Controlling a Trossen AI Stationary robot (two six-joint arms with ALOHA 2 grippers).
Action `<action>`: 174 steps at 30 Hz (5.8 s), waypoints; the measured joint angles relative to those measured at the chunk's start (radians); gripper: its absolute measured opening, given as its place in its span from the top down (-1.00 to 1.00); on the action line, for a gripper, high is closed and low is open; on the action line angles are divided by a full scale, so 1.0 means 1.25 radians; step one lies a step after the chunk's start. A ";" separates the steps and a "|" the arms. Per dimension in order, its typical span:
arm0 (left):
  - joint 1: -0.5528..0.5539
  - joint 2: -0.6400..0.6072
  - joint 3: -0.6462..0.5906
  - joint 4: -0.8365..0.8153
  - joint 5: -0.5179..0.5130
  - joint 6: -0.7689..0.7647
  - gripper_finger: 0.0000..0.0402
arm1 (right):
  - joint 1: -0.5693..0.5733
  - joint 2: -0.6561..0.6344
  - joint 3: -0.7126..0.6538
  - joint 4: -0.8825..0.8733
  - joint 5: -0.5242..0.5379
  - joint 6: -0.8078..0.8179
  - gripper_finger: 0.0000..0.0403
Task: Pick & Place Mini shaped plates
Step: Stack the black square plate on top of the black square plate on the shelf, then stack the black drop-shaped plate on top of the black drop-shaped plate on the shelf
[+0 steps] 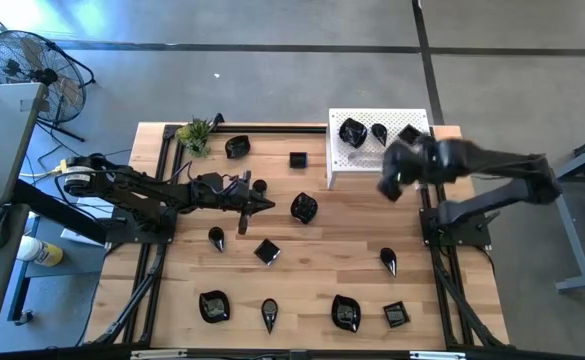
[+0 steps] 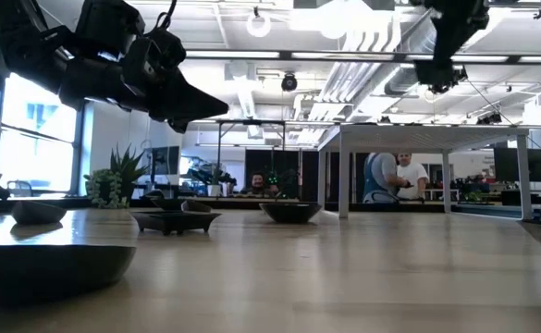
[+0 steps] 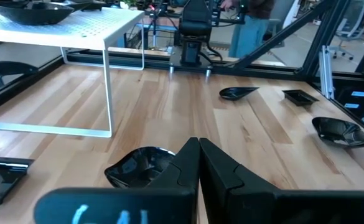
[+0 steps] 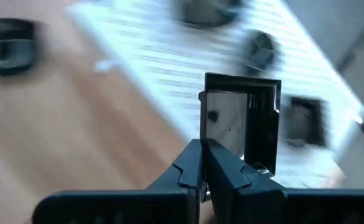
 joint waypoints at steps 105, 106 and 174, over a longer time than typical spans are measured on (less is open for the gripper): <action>0.000 0.000 0.000 -0.008 0.006 0.000 1.00 | -0.181 -0.203 -0.288 0.423 -0.305 -0.166 0.94; 0.000 0.000 0.000 -0.011 0.006 0.000 1.00 | -0.144 -0.204 -0.293 0.426 -0.285 -0.142 0.95; 0.000 0.000 0.000 -0.024 0.007 -0.003 1.00 | 0.626 0.099 -0.630 0.610 -0.322 1.106 0.80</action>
